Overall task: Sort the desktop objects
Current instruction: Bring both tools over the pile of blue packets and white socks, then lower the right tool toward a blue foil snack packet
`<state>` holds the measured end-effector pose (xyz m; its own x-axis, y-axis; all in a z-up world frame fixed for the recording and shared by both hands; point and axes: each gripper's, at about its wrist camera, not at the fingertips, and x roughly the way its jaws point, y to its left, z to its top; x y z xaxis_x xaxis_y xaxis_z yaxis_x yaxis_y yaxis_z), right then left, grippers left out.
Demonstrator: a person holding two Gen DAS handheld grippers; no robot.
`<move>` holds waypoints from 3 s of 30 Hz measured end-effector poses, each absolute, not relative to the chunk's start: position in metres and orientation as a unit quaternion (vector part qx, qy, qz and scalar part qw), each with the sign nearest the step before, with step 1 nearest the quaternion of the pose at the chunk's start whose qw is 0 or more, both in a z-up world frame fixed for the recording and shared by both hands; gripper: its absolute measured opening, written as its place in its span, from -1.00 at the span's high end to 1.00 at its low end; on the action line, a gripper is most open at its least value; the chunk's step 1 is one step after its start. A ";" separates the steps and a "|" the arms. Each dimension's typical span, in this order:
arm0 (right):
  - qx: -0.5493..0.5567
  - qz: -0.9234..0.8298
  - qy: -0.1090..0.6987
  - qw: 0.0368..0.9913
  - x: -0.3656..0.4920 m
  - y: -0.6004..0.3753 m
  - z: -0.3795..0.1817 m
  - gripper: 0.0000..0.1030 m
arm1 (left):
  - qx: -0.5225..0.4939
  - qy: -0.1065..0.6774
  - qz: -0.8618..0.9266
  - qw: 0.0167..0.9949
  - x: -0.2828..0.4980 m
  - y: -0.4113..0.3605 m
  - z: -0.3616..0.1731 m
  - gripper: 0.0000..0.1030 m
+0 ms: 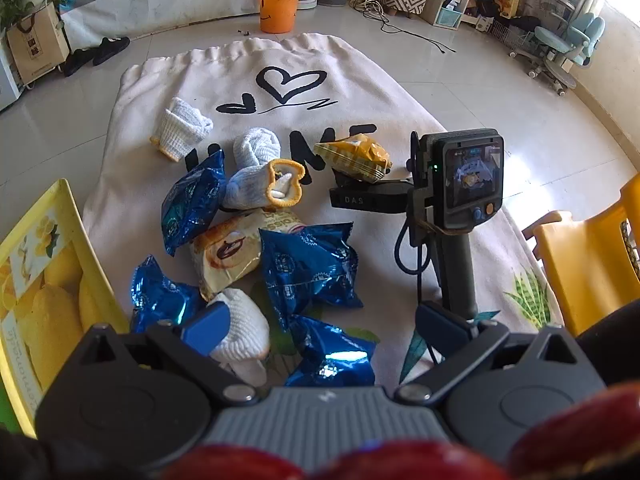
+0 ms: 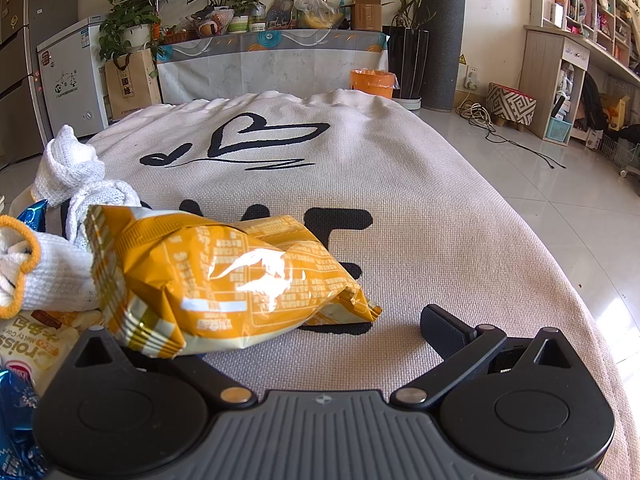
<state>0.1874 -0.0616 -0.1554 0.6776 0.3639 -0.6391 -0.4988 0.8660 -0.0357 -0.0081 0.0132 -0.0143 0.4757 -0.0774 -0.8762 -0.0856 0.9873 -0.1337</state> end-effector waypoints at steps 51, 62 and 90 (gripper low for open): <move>-0.104 0.237 0.324 0.910 0.185 -0.066 -0.153 -1.00 | -0.112 0.582 0.100 0.799 -0.023 0.045 -0.076 -0.99; -0.104 0.237 0.324 0.910 0.185 -0.067 -0.153 -1.00 | -0.080 0.605 0.070 0.789 -0.035 0.025 -0.092 -0.99; -0.135 0.235 0.437 0.858 0.168 -0.064 -0.135 -1.00 | -0.114 0.633 0.114 0.757 -0.020 0.033 -0.138 -0.99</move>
<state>0.1678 -0.0645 -0.1345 0.5077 0.2851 -0.8130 -0.5218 0.8527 -0.0268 -0.0199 0.0331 -0.1378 0.1731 0.0283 -0.9845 -0.3157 0.9484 -0.0282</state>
